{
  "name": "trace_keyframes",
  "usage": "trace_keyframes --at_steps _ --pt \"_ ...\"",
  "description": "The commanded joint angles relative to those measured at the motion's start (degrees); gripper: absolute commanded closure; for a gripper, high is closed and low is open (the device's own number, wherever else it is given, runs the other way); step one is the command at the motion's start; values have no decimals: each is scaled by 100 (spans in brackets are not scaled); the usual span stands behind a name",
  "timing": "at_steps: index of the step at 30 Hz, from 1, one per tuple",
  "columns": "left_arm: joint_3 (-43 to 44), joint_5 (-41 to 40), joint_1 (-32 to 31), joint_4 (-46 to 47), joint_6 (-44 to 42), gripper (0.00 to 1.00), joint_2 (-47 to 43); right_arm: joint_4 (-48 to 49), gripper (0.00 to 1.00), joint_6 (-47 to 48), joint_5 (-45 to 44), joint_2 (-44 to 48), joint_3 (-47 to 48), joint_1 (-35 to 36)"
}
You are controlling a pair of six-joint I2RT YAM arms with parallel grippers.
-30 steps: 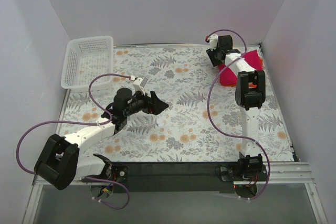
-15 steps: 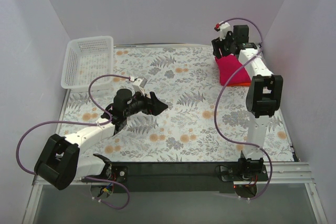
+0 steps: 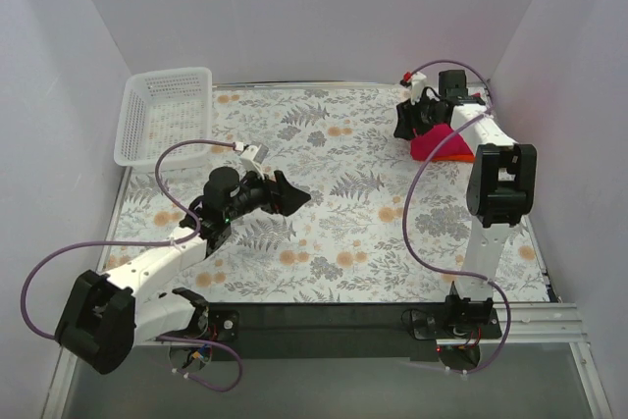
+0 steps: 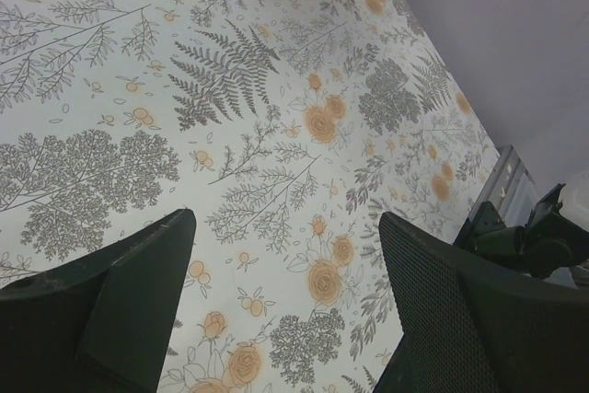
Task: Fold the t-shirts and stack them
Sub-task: Neatly place the folded tshirt to the corner
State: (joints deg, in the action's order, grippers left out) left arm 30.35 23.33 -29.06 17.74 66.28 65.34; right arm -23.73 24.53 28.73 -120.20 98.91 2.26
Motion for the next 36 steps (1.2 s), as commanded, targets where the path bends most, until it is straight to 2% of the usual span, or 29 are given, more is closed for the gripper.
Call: trace_keyframes --at_steps 1,8,9,11,12,16,18,19,23,26,30,36 --pt "181 -362 84 -489 -115 24 -486 -414 47 561 679 1049 -643 116" --pt "858 -1461 462 -2148 -537 8 -1242 481 23 342 -280 3744 -2989 -146" --pt "928 -1541 558 -2291 -598 5 -1374 692 16 220 -350 4037 -3262 -347" --pt "1078 -1603 866 -2624 -677 2 -1515 1062 9 -35 -378 4826 -4009 -742" --pt "1105 -1595 963 -2713 -791 2 -1620 1176 2 -184 -212 5057 -4246 -919" --pt "1114 -2060 1341 -3179 -1064 2 -1753 1362 2 -914 -42 5902 -4906 -1658" --pt "991 -2428 1341 -3206 -1222 2 -1814 1353 2 -1318 -462 6271 -5039 -1764" --pt "904 -2482 1341 -3189 -1319 2 -1954 1423 2 -1485 -1030 6420 -5153 -1764" --pt "359 -2518 1341 -2865 -1460 2 -2445 1494 2 -1776 -1817 7140 -5592 -1764" --pt "-2 -2404 1341 -2776 -1408 2 -2719 1520 2 -1944 -2205 7370 -5699 -1764" --pt "-20 -2377 1350 -2741 -1442 2 -2764 1642 2 -1838 -2503 7450 -5927 -1764" --pt "-20 -2342 1341 -2688 -1451 2 -2676 1678 2 -1750 -2425 7345 -6086 -1764"
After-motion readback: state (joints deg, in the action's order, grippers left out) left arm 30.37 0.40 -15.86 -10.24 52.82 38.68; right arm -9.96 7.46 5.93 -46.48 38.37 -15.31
